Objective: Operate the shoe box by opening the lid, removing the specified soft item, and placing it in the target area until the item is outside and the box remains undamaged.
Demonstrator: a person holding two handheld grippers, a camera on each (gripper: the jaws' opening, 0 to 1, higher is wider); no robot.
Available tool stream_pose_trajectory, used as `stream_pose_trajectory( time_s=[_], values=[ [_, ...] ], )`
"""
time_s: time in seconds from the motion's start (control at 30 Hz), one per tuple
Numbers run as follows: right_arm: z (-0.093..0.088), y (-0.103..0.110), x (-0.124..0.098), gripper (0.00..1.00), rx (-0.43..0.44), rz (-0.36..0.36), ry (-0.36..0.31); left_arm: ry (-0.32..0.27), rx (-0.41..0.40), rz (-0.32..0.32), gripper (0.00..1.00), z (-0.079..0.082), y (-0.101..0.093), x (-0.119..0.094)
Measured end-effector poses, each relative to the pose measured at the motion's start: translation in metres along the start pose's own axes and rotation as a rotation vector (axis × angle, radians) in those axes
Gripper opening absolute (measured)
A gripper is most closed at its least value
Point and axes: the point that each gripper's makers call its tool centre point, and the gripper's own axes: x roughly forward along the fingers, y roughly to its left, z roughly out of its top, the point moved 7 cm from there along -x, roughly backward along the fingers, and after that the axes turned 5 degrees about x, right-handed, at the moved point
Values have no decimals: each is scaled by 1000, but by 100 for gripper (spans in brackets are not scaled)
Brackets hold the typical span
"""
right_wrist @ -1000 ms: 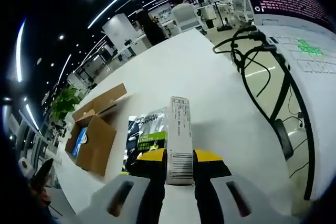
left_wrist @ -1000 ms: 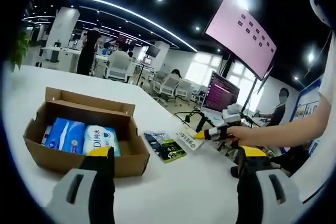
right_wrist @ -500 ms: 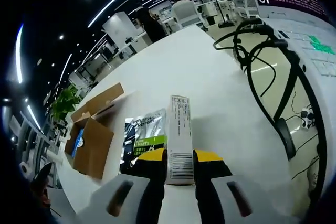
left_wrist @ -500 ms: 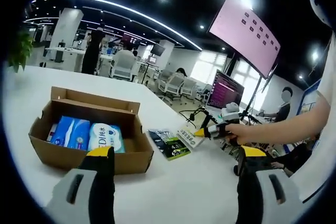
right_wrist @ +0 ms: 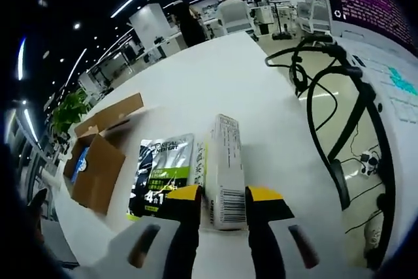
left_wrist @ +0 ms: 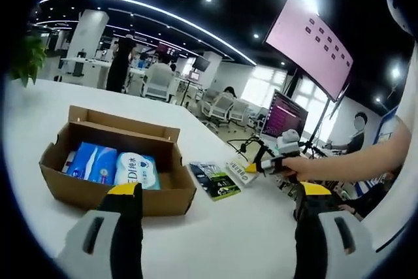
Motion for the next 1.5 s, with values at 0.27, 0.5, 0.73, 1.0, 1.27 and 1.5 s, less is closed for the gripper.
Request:
stream_pose_trajectory(
  time_s=[0.27, 0.5, 0.73, 1.0, 1.27, 1.5],
  values=[
    [7, 2, -9, 24, -60, -35, -32, 0, -5, 12, 99, -1, 4, -1],
    [8, 15, -28, 27, -2, 5, -96, 2, -8, 7, 99, -1, 3, 1],
    [-1, 36, -47, 35, 84, 62, -126, -3, -12, 9, 98, 0, 7, 2],
    [-11, 56, -64, 44, 153, 109, -145, -1, -18, 22, 98, 0, 13, 1],
    [-21, 72, -80, 49, 200, 142, -151, 16, -17, 38, 99, -1, 18, 0],
    [-24, 87, -86, 53, 224, 173, -154, 1, -13, 40, 99, 5, 18, -6]
  ],
)
